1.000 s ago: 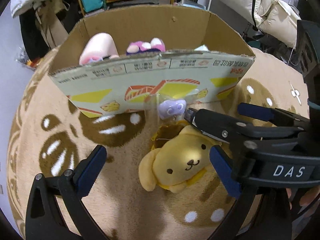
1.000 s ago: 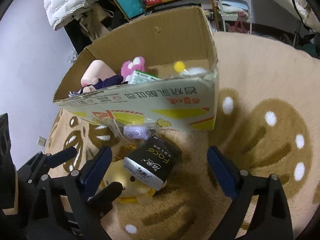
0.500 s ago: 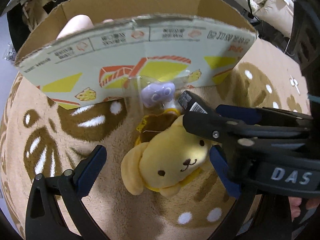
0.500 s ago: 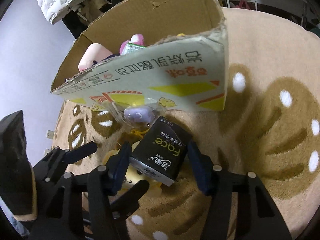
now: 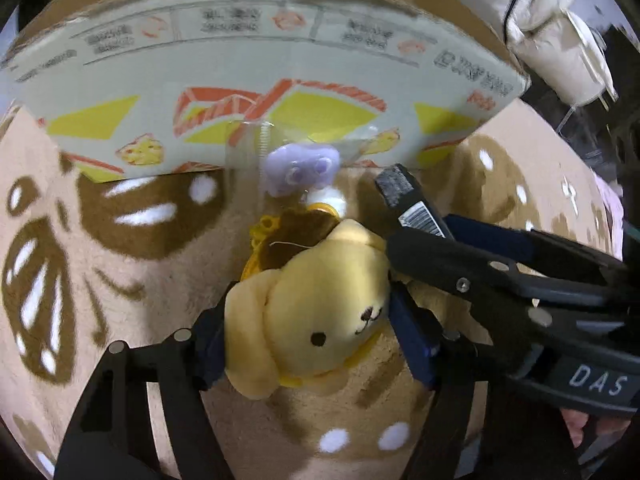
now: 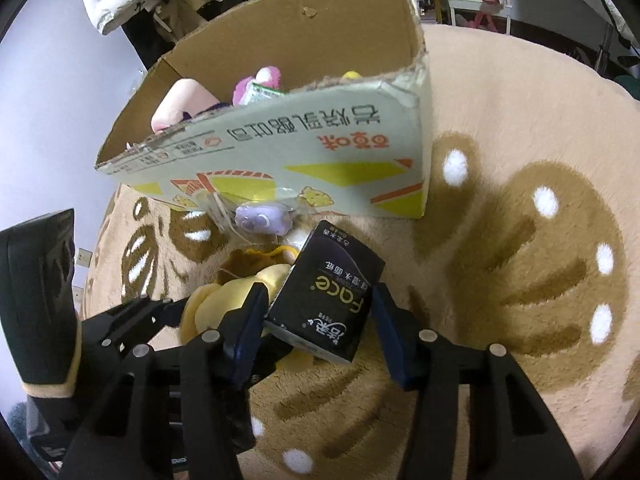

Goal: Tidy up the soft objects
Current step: 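Close the left tool on the dog plush while the right tool grasps the black tissue pack, then carry the dog plush and black pack into the box while both tools open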

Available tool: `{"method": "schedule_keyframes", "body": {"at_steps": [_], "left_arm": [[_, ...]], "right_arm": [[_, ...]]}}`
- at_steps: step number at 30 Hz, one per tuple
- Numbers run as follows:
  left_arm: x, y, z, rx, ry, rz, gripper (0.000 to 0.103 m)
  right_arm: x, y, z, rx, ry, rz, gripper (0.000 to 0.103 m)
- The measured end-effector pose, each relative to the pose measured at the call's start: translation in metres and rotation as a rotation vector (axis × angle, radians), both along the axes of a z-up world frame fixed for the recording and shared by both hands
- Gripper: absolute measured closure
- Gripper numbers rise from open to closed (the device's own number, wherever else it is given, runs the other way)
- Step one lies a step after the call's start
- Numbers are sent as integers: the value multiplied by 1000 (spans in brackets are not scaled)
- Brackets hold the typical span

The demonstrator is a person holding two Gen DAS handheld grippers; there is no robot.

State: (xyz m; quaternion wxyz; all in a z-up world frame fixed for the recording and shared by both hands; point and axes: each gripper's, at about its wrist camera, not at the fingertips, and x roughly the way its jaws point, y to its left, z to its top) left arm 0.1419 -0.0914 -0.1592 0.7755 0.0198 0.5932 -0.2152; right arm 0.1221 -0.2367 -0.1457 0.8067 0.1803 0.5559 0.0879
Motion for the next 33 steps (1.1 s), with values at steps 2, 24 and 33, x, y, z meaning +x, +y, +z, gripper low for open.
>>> {"method": "schedule_keyframes", "body": {"at_steps": [2,24,33], "left_arm": [[-5,-1,3,18,-26,-8,39],[-59,61,128,195,-697,170,40],[-40,64,166,167,-897,226,38]], "right_arm": [[-2,-2,4,6,-16,-7,48],[-38,-13,78,59,-313,-16,48],[-31,-20,108,51,-494,-70,48]]}}
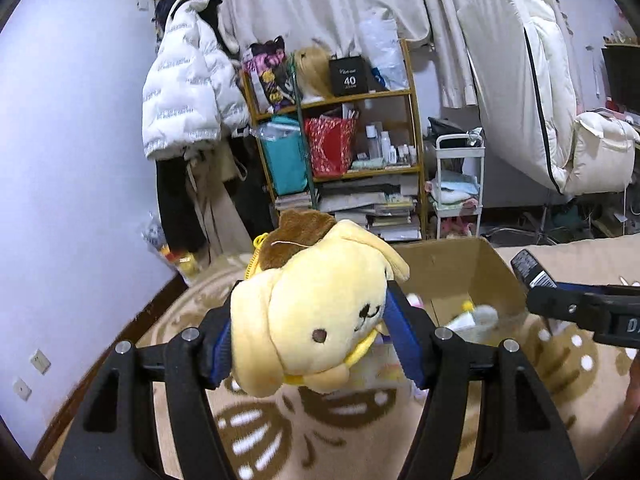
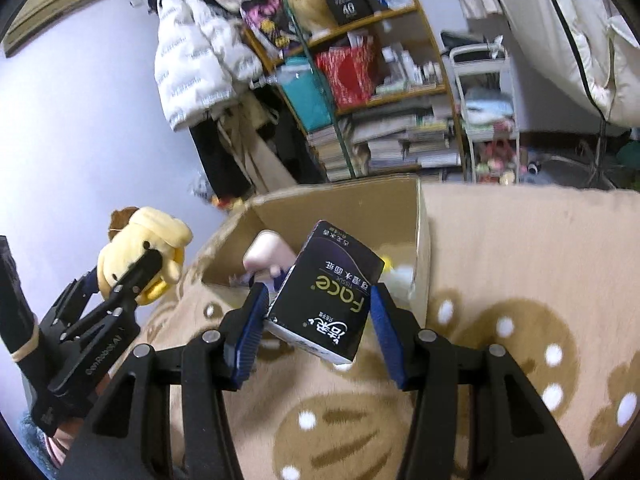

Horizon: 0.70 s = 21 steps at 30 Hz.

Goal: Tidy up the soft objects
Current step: 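Carry the dog plush and black pack into the box while both tools open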

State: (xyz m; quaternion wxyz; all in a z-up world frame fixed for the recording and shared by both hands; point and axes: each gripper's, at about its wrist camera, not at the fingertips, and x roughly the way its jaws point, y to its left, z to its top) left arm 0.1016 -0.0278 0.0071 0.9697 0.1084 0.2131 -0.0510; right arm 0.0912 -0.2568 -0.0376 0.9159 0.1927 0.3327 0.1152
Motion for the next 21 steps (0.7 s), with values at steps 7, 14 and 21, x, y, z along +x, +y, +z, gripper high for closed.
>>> {"method": "schedule_keyframes", "body": {"at_steps": [7,14,21], "left_arm": [[36,-17,-5,36,-2,-32,38],[65,-18,-25,30,66,-26,36],[89,-18,-43,5,136,-15,31]], "right_arm": [[22,1,12,-45,-65,-1,48],[49,-6,1,-63,-54,-17,48],[62,-12,-17,-28,-27,0,47]]}}
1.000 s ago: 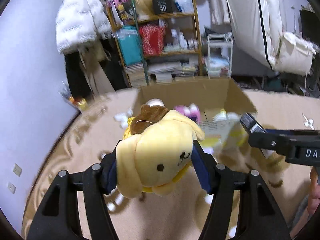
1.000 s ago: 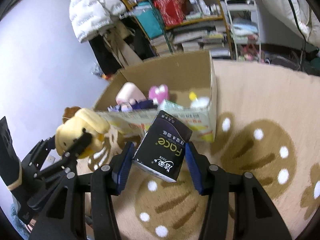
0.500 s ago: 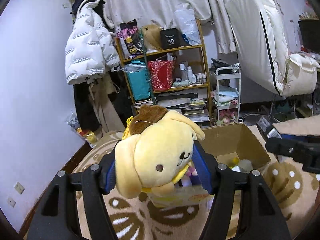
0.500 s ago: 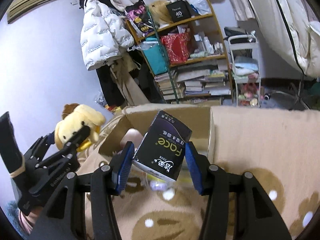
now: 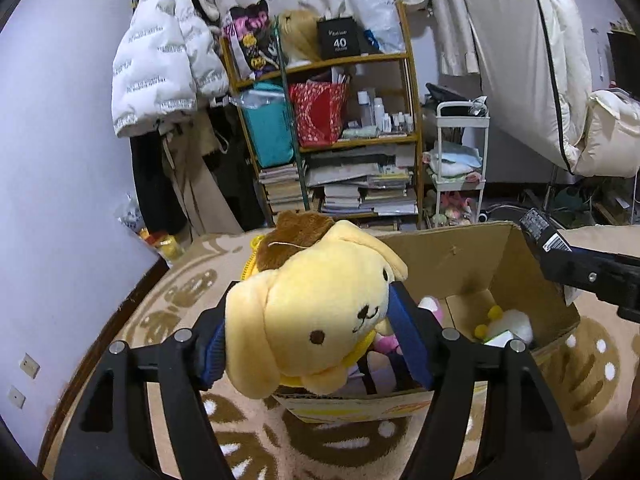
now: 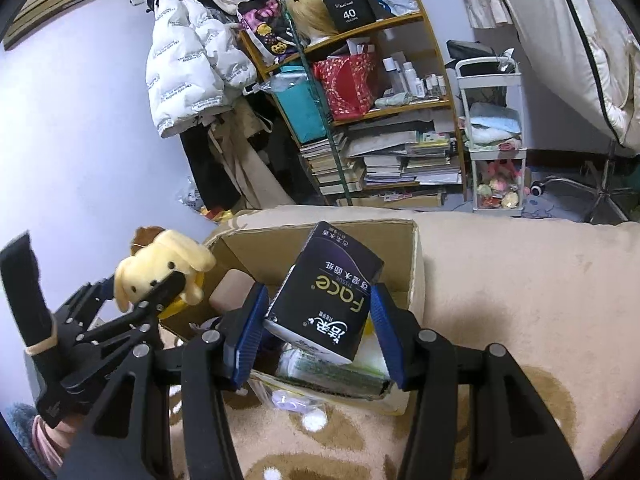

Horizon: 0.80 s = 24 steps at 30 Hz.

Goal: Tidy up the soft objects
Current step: 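Carry the dog plush and black pack into the box while both tools open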

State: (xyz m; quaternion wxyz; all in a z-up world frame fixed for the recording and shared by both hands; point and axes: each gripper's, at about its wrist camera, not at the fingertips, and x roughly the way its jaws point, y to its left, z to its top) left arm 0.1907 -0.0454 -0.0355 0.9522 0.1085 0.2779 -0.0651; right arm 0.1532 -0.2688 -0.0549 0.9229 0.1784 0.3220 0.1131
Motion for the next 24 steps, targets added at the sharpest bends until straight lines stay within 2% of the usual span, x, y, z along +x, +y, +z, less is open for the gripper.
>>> {"method": "schedule_keyframes", "body": {"at_steps": [6,9,11,14,20,21,24], "left_arm": [[10,2,-13,-11,59,1,28],[9,2,-14,2,55,3,24],[6,1,-12,9,47,6,17],[-2,2,-8,14,39,7,15],[-25,8,7,37,-3,20,2],[-28,9,9,36,-6,18,2],[-38,16,18,20,-8,17,1]], "right_arm": [[5,-5,-2,42,4,-6,45],[6,-8,-4,51,5,-14,45],[6,-8,-5,49,8,-14,45],[3,-8,-4,48,9,-9,44],[-13,-4,6,29,-17,-4,17],[-16,-3,8,19,-22,-6,10],[-27,0,12,7,-33,-17,0]]}}
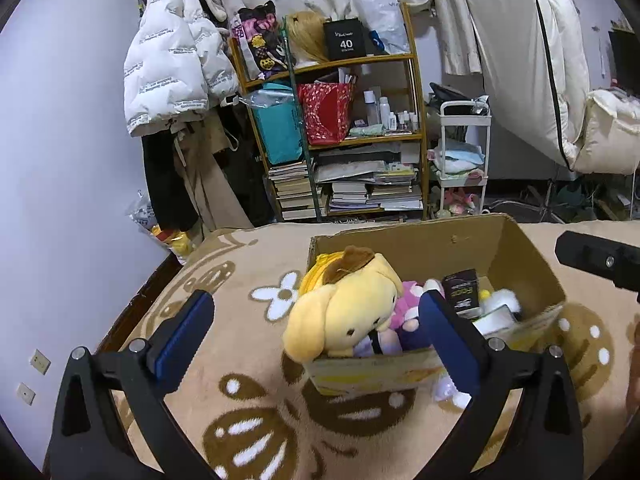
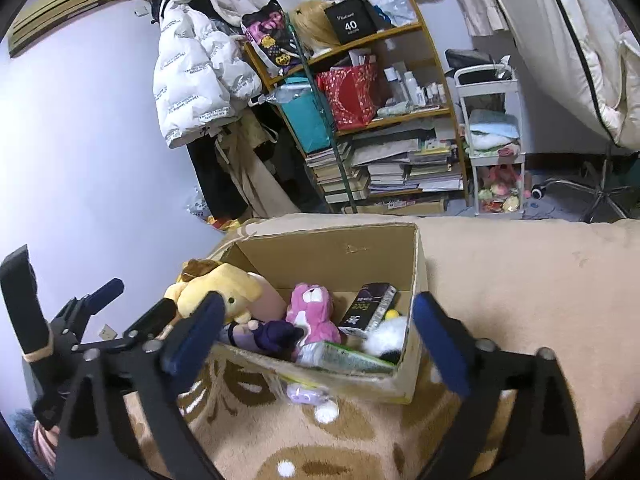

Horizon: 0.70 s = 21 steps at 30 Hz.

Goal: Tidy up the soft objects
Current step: 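Carry the dog plush and black pack into the box while both tools open, then move the right tool down to the clear bag with the lavender item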

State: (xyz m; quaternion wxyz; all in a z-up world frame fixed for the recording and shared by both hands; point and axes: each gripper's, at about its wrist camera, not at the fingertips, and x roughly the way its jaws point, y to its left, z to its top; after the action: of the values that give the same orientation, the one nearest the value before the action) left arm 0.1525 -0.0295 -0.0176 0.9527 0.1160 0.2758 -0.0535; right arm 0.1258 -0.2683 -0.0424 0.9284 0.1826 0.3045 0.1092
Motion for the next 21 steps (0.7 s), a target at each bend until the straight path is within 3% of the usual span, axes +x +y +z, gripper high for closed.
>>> {"method": "schedule_keyframes", "body": {"at_steps": [21], "left_arm": [[-71,35,20,-45,63,0,1]], "right_arm": [[-37,23,-15,-70,117,-45,0]]}}
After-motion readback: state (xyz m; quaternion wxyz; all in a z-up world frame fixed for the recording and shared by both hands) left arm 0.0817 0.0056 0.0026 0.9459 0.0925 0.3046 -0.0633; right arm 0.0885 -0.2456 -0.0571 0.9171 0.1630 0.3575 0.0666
